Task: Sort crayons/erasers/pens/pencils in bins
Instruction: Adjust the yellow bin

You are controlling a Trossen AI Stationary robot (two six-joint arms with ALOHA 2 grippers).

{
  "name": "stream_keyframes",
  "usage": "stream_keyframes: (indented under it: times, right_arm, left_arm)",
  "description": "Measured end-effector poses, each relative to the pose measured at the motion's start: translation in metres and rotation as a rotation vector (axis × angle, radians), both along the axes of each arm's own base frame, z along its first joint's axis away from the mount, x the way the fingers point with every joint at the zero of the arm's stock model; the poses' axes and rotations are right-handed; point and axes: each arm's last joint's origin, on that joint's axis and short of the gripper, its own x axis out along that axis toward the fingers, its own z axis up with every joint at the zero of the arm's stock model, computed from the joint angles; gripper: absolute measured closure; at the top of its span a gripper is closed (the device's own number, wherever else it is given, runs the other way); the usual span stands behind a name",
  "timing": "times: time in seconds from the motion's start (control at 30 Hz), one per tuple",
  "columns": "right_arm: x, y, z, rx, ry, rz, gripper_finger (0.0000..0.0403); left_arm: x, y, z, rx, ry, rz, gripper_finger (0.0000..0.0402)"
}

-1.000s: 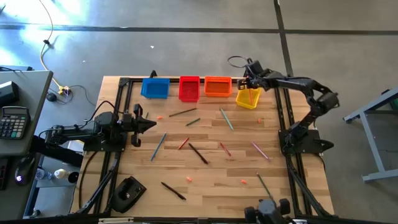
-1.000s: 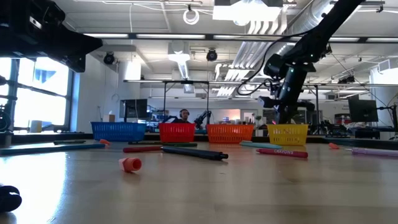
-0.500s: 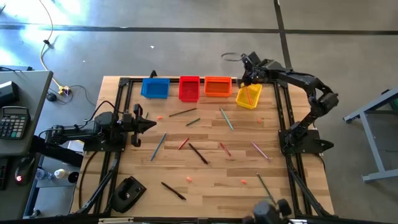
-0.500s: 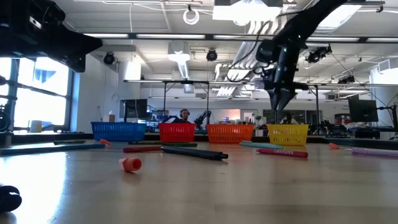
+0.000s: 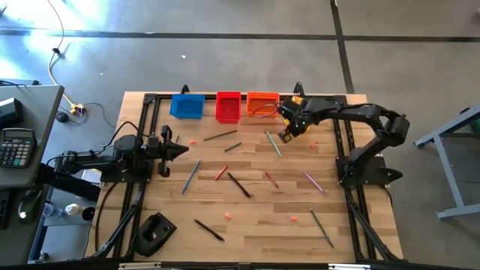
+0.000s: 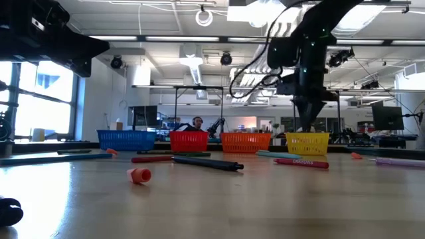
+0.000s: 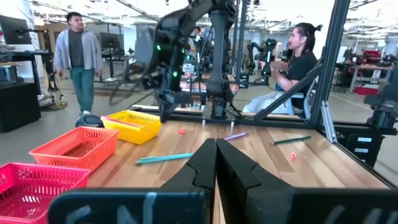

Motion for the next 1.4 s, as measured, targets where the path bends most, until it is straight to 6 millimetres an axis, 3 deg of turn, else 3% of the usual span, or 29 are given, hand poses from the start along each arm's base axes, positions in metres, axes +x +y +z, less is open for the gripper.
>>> stream_keyframes:
  times: [0.37,0.9,1.4]
  right_arm:
    - [-0.027,-0.009,-0.027,-0.034,0.120,-0.118,0.0402]
    - [-0.044,-0.033,-0.027,-0.082,0.157,-0.184,0.0403]
    - [-0.049,-0.037,-0.027,-0.077,0.179,-0.142,0.0403]
  left_arm:
    - [0.000,0.000,0.000,0.000,0.000,-0.001,0.0401]
    - [0.000,0.000,0.000,0.000,0.000,0.000,0.0401]
    - [0.000,0.000,0.000,0.000,0.000,0.000,0.0401]
